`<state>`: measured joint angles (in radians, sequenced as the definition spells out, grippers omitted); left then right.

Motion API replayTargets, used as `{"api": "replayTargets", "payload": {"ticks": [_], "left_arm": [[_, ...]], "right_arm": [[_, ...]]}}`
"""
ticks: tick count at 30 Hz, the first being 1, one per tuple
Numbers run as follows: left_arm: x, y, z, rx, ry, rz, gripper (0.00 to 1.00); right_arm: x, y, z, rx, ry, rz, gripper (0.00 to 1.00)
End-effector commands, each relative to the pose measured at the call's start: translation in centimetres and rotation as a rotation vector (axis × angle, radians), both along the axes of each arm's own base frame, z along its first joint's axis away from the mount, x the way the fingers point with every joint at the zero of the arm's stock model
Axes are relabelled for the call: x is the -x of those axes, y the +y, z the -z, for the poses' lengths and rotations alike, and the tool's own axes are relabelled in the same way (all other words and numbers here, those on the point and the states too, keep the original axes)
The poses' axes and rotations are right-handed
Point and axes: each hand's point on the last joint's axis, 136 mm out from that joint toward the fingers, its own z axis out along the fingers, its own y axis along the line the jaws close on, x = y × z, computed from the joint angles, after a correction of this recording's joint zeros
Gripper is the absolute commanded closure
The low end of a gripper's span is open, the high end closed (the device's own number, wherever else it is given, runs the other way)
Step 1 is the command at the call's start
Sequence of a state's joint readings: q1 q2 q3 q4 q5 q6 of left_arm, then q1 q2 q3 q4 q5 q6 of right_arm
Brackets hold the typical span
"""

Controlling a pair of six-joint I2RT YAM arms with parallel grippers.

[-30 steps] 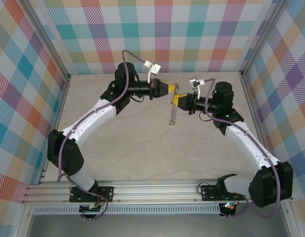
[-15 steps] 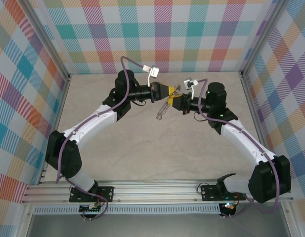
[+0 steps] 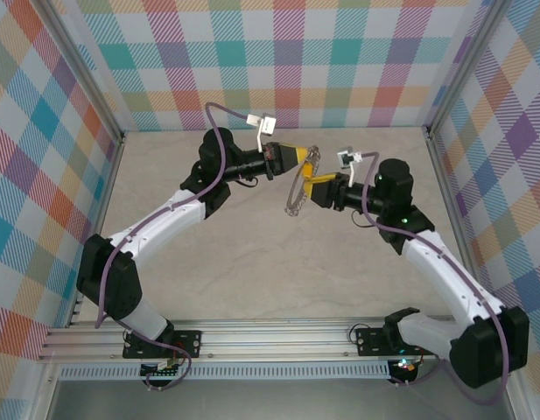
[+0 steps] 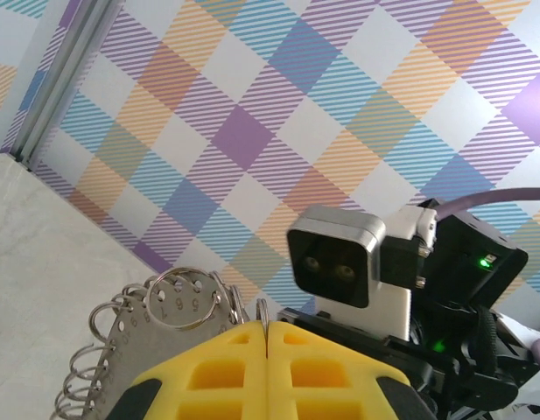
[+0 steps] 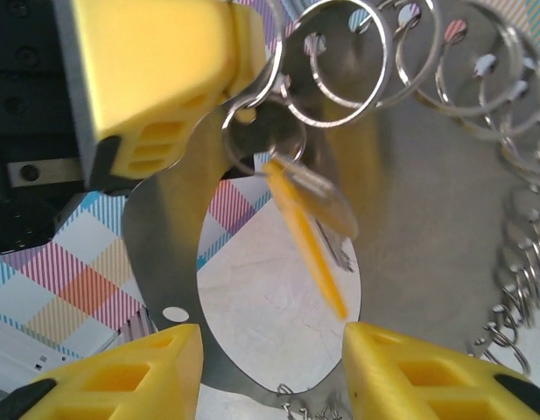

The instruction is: Put the keys on the keyring

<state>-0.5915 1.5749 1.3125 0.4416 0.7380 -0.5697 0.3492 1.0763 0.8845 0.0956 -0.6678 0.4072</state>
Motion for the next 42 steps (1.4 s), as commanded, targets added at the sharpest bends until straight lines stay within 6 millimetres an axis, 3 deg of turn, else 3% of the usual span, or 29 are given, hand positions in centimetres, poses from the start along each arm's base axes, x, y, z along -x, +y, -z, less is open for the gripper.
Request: {"api": "replayTargets", "payload": {"ticks": [1,10,17,27,42], "left_arm": [[1.3,0.4,-2.8,0.065,-0.069,0.003,1.0],[0.9,0.4,-2.6,0.084,-0.034,-0.008,1.0],[0.8,0.4,-2.3,0.095,-0.016,-0.01,1.0],[0.8,0.4,-2.5,0.107,-0.01,-0.004,1.0],[0.7,0.2,-2.5,0.112,-0.006,0.004,1.0]], "right_arm": [[0.8,-1.3,-1.0,-0.006,-0.036,0.047,0.54],[-0.6,-2.7,-6.5,-0.14,-0.102,0.154,0.61],[-2.4,-1.9,-8.8,-0.248,-0.069,0.11,0.67],[-4.1,-1.1,-9.1,-0.307,-0.023,0.07,0.66],[-4.4,-0.3,-9.2,-0.329,-0.01,0.012,0.72]]}}
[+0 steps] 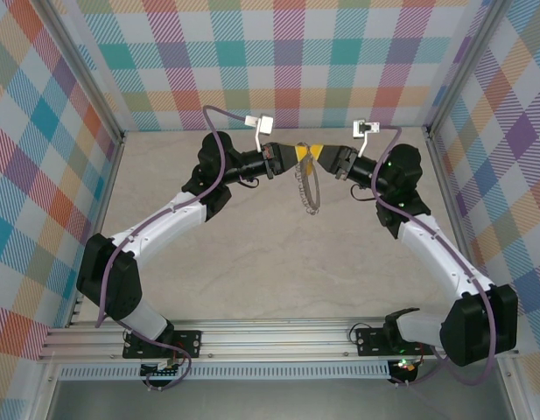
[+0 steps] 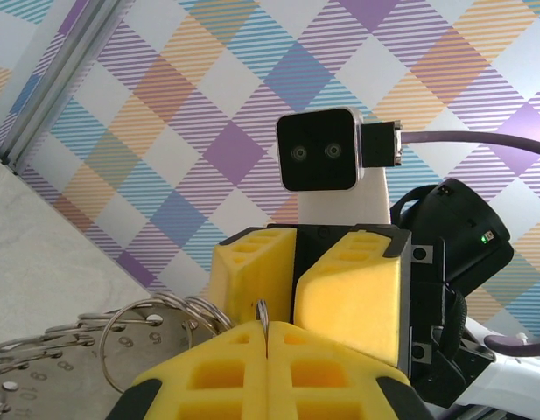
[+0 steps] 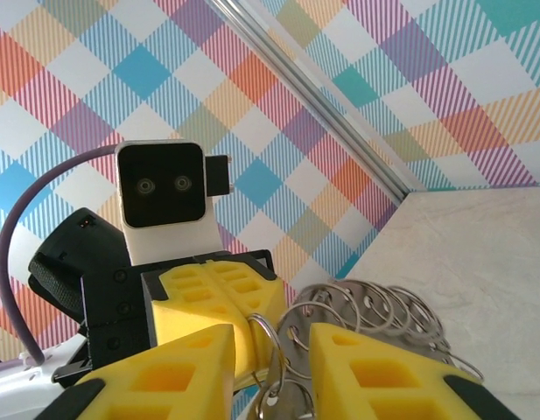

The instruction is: Put the keys on the keyring

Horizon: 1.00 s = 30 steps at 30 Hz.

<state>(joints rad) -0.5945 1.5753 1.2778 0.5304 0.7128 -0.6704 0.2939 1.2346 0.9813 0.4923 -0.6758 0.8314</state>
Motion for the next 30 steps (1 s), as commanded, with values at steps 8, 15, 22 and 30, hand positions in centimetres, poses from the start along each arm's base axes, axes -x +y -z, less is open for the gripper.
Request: {"api": "replayTargets", "payload": {"ticks": [8,15,22,30], "left_arm": [[0.8,0.0,-2.2,0.056,-0.061,0.014,1.0],[0.8,0.0,-2.2,0.059,-0.062,0.013,1.0],[0.6,0.0,-2.2,0.059,-0.062,0.009,1.0],[0.2,0.9,-1.8,-0.052,-0.102,-0.049,0.75]], "right_arm": [[0.5,0.4,-2.2,-0.029,-0.069,-0.056,0.77],[0.7,0.6,-1.6,-0.024,-0.059,-0.074,0.8],[0.8,0.5,-1.1,-0.01,-0.058,-0.068,0.97],[0.4,-0.3,-1.4,0.086,-0.082,-0.076,1.0]]}}
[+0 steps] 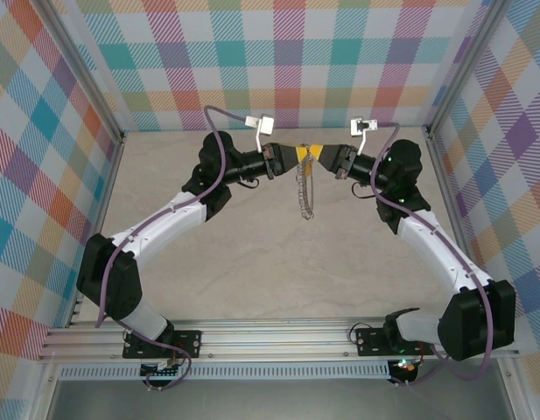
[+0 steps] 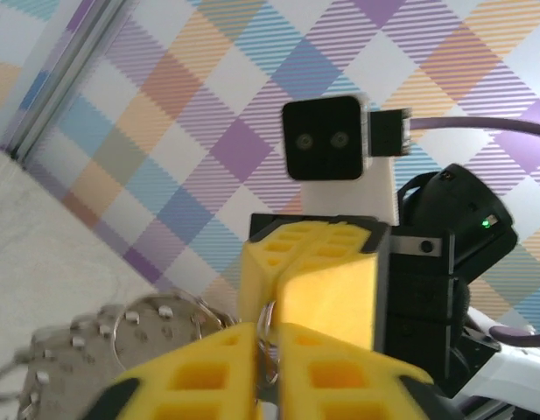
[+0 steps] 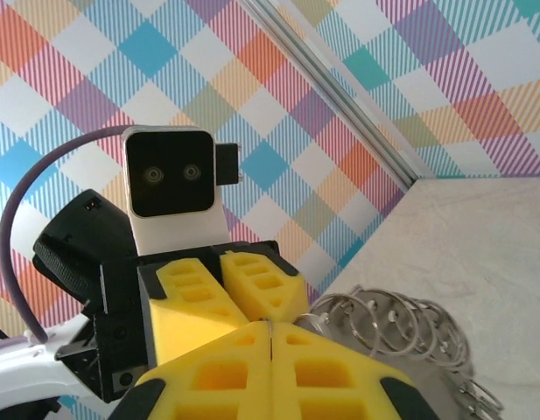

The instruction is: Put the keys on the keyring

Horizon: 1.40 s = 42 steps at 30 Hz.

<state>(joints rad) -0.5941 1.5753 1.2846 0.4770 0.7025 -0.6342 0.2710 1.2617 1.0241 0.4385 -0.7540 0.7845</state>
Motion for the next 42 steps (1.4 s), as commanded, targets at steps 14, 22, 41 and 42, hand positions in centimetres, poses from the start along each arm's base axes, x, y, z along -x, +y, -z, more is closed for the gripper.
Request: {"api": "replayTargets", "payload": {"ticks": [14,22,41,42], "left_arm": [[0.7,3.5,-3.0,-0.241,-0.224,0.044,0.58],[0.8,2.7,-1.0,-0.321,-0.193,0.204,0.6],[0.2,1.8,1.2,-0.337,-0.136,0.291,0.7],[0.2,1.7,1.3,-0.336,-0.131,0.293,0.7]], "right_arm": [[0.7,0.6,0.1,0.216,-0.107,-0.29,1.0],[0.9,1.0,1.5,0.213,-0.082,-0.388,1.0],[0.9,1.2,2.4,0.203,-0.056,-0.418,1.0],[0.9,1.2,2.4,0.202,-0.057,-0.418,1.0]]}}
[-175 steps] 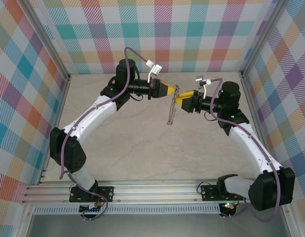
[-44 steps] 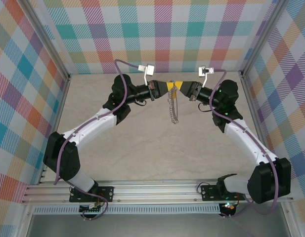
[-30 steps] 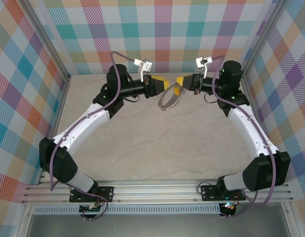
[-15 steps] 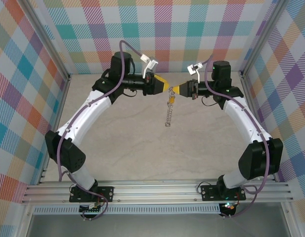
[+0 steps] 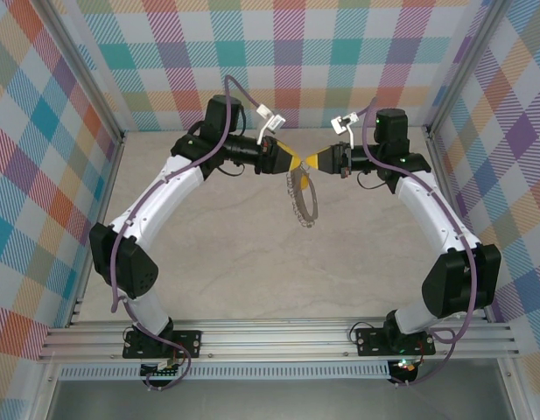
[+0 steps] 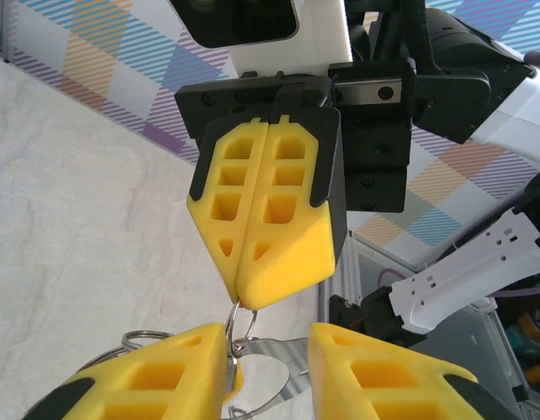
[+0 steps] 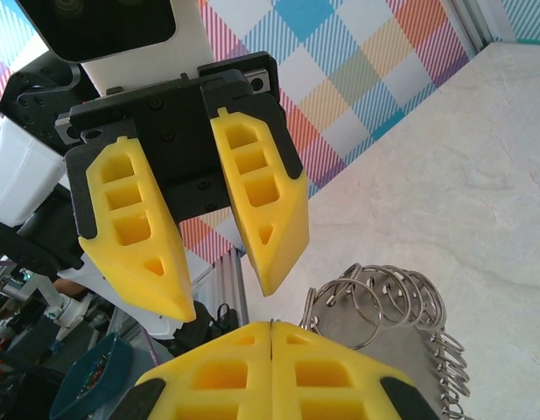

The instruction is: Put the keys on the keyring

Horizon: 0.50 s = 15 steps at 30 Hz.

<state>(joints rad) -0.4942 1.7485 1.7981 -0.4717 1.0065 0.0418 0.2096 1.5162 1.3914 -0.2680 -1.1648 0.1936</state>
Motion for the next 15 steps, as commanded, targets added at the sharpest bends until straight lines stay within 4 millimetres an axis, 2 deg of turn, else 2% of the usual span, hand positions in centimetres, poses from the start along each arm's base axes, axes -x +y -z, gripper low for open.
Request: {"api": "replayTargets", "payload": {"ticks": [1,15], "left_arm": [[-0.1,0.0,-0.8,0.027,0.0,0.026,0.7],[-0.1,-1.1,0.1,0.03,0.026,0.047,0.71]], "right_arm": [[0.5,0.1,-1.5,-0.03,-0.056,-0.046,1.0],[0.4,0.1,-1.3,-0.036,-0.054,-0.046,1.0]]}}
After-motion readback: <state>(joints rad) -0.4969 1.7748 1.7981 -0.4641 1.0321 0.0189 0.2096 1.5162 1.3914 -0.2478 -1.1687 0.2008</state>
